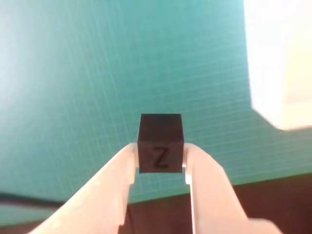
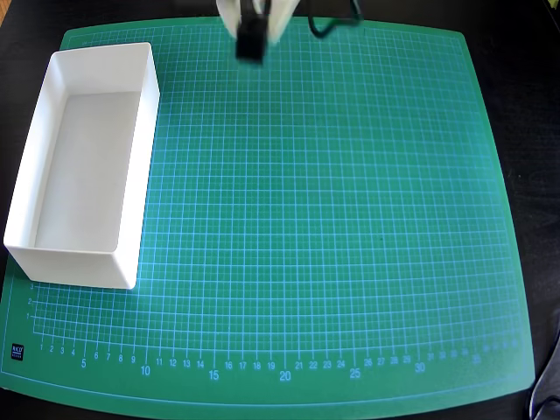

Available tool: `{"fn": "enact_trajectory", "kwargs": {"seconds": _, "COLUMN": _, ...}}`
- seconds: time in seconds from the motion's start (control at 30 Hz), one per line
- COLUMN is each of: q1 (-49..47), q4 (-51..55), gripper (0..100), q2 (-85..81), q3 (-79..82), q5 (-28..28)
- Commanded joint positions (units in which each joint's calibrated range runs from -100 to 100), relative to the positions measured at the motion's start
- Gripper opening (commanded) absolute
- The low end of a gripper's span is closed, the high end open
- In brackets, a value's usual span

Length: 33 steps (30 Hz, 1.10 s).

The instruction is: Grab the black cube and put it in the white bin

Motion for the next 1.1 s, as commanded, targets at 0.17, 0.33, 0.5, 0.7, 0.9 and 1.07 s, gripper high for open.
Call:
{"fn": "enact_trajectory", "kwargs": {"seconds": 0.17, "q1": 14.0, "q4": -0.2, "gripper": 1, "q2": -7.5, "q3": -1.7, "q5": 7.7}}
{"fn": "enact_trajectory", "kwargs": {"seconds": 0.33, "q1": 21.8, "q4": -7.9, "gripper": 1, "q2": -6.5, "q3": -0.8, "q5": 15.6}}
{"fn": "enact_trajectory", "kwargs": {"seconds": 0.5, "q1": 21.9, "q4": -15.8, "gripper": 1, "q2": 4.4, "q3": -2.0, "q5": 18.5}}
{"fn": "enact_trajectory", "kwargs": {"seconds": 0.7, "q1": 22.5, "q4": -20.9, "gripper": 1, "q2": 11.0, "q3": -8.1, "q5": 20.2}}
{"fn": "enact_trajectory", "kwargs": {"seconds": 0.9, "q1": 26.7, "q4": -18.5, "gripper": 1, "q2": 18.5, "q3": -19.4, "q5": 21.3}}
{"fn": "enact_trajectory", "kwargs": {"seconds": 1.07, "q1": 29.1, "q4": -16.7, "gripper": 1, "q2": 22.9, "q3": -23.3, "q5": 23.8}}
